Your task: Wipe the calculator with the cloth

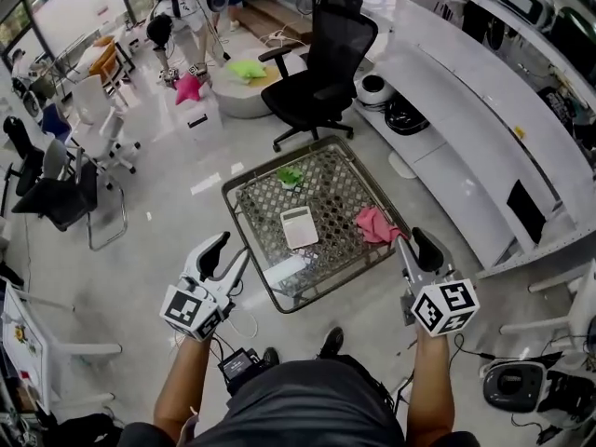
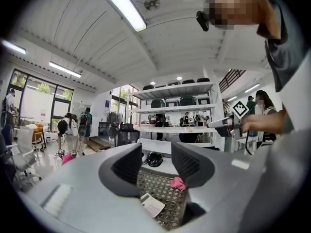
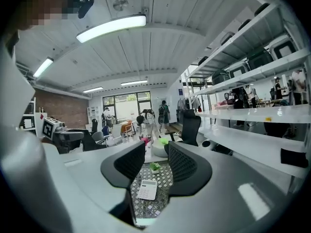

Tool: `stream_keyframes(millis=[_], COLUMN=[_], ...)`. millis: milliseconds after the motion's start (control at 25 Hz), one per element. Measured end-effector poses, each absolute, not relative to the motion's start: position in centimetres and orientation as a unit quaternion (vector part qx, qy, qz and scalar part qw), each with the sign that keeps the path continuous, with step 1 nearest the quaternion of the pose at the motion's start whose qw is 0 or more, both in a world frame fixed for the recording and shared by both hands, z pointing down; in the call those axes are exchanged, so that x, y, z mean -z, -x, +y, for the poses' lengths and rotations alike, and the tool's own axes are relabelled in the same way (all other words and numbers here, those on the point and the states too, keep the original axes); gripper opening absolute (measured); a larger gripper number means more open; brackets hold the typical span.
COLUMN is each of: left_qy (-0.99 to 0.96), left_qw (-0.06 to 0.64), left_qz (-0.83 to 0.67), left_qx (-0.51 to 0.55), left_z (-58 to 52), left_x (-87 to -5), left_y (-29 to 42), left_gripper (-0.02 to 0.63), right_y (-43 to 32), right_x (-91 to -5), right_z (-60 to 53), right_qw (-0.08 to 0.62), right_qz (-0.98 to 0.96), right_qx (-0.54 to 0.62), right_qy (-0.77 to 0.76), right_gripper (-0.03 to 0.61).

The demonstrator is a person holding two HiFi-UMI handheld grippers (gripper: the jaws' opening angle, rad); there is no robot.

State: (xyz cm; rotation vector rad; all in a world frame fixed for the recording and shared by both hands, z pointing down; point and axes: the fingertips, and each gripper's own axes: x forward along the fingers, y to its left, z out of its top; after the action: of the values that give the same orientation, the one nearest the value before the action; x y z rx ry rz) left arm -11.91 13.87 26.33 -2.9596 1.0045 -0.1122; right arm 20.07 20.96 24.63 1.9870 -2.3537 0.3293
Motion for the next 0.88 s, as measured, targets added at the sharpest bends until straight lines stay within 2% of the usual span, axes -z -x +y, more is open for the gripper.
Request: stream_keyframes(millis=[880], left_qy=[0.910], left_qw=[-0.005], left_qz=[0.410], left_qx=[0.058], left_z=[13.6], left_x=[-27.7], left_y=[7.9], left_gripper=[0.212], right_y=[-25.7], right_x=[-26.8], right_z=[13.5], right_qw=[0.019], right_qz=[-0.814], right_qx=[-0.126], right_qy=[-0.567], right_gripper=[0.129])
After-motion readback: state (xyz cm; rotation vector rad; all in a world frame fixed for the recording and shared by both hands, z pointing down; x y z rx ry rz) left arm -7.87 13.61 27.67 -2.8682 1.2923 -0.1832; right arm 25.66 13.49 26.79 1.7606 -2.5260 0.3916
